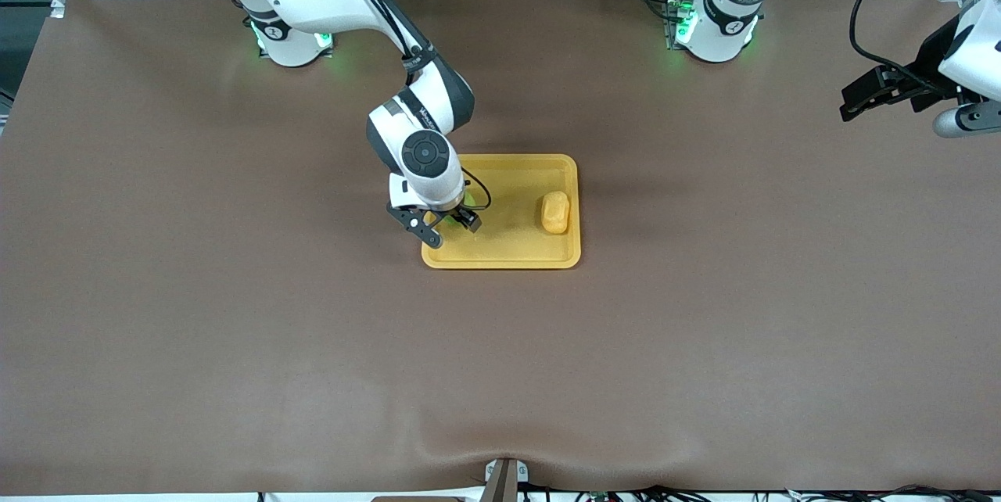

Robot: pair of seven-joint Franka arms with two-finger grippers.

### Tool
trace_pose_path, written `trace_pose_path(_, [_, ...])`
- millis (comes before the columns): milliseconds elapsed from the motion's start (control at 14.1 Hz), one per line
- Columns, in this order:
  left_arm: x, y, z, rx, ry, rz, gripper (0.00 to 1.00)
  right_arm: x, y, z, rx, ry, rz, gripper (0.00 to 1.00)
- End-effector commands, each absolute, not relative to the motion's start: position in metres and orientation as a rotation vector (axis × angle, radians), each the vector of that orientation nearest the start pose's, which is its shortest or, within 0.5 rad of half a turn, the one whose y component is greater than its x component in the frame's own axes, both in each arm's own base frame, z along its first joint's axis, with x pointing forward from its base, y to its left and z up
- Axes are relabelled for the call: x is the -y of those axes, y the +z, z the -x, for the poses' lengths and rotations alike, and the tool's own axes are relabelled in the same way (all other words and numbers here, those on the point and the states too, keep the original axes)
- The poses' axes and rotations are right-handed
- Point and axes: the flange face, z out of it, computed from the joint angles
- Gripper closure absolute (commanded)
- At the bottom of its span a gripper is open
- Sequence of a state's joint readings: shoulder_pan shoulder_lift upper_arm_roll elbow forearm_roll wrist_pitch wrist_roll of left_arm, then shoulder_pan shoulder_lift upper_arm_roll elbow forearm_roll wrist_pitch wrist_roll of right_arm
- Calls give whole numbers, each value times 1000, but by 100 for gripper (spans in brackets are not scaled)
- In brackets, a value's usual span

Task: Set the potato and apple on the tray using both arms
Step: 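Move the apple with the right gripper over the tray beside the potato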

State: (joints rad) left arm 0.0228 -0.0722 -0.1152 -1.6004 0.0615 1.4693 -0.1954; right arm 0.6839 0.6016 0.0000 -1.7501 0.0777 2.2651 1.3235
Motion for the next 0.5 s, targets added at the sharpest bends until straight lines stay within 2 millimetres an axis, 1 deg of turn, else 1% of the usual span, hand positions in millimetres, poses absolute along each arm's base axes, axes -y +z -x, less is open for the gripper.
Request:
trace_pose_path(0, [40,646,-512,144,72,3073,0,-410,244,-510,-1109,135,2997,0])
trace_pose_path(71, [40,645,-512,144,76,3074,0,-404,254,-514,-1116,139,2998,0])
trace_pose_path(213, [41,646,-512,141,74,3074,0,-395,267,-517,-1121,156,3013,0])
trace_pose_path(355, [41,647,-512,141,72,3075,0,-383,281,-525,-1115,164,3012,0])
trace_pose_path(426, [40,647,-512,144,72,3075,0,-372,292,-532,-1119,173,3013,0])
